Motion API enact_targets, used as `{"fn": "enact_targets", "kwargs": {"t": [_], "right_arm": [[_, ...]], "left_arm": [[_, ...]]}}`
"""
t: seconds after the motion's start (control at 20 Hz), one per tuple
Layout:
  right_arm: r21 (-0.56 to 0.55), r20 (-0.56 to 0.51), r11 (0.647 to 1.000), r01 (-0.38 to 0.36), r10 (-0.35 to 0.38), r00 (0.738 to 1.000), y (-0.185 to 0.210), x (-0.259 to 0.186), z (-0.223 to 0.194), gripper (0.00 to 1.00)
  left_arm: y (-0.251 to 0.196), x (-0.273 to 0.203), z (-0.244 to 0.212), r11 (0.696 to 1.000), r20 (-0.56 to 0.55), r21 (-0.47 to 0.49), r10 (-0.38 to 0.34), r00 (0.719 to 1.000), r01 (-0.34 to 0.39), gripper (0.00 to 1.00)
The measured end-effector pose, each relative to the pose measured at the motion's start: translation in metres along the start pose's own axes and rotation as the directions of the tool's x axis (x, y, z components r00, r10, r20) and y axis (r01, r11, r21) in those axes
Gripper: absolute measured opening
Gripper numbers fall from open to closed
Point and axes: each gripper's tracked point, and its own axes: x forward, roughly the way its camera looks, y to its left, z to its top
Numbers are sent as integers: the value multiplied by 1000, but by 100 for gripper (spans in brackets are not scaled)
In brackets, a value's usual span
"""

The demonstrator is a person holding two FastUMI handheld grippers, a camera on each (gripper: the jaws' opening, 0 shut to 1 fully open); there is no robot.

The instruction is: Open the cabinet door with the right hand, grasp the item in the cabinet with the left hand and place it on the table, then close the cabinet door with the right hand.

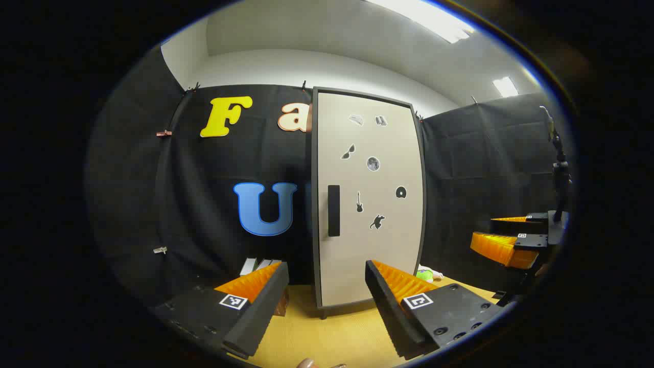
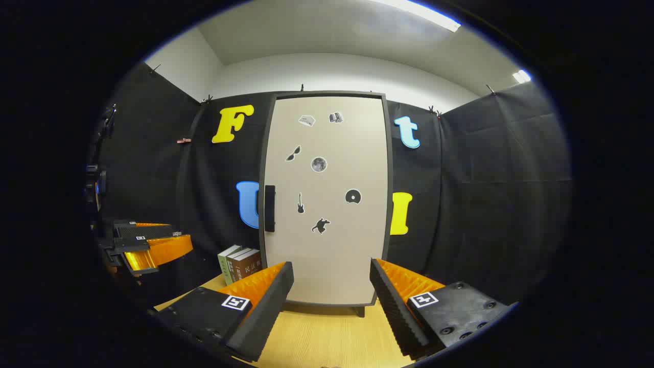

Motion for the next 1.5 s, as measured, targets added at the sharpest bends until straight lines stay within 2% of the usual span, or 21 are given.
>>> {"fn": "enact_targets", "kwargs": {"t": [0.65,0.9,1.5], "right_arm": [[-11,10,1000,-29,29,1000,13,4,4,97],[-25,21,1000,-3,4,1000,12,3,6,97],[-54,49,998,12,-9,999,50,-8,20,97]], "left_arm": [[6,-1,3,999,1,33,13,1000,-13,95],[10,-6,4,999,4,37,10,1000,-11,95],[53,-45,1,999,-3,29,16,1000,-15,95]]}}
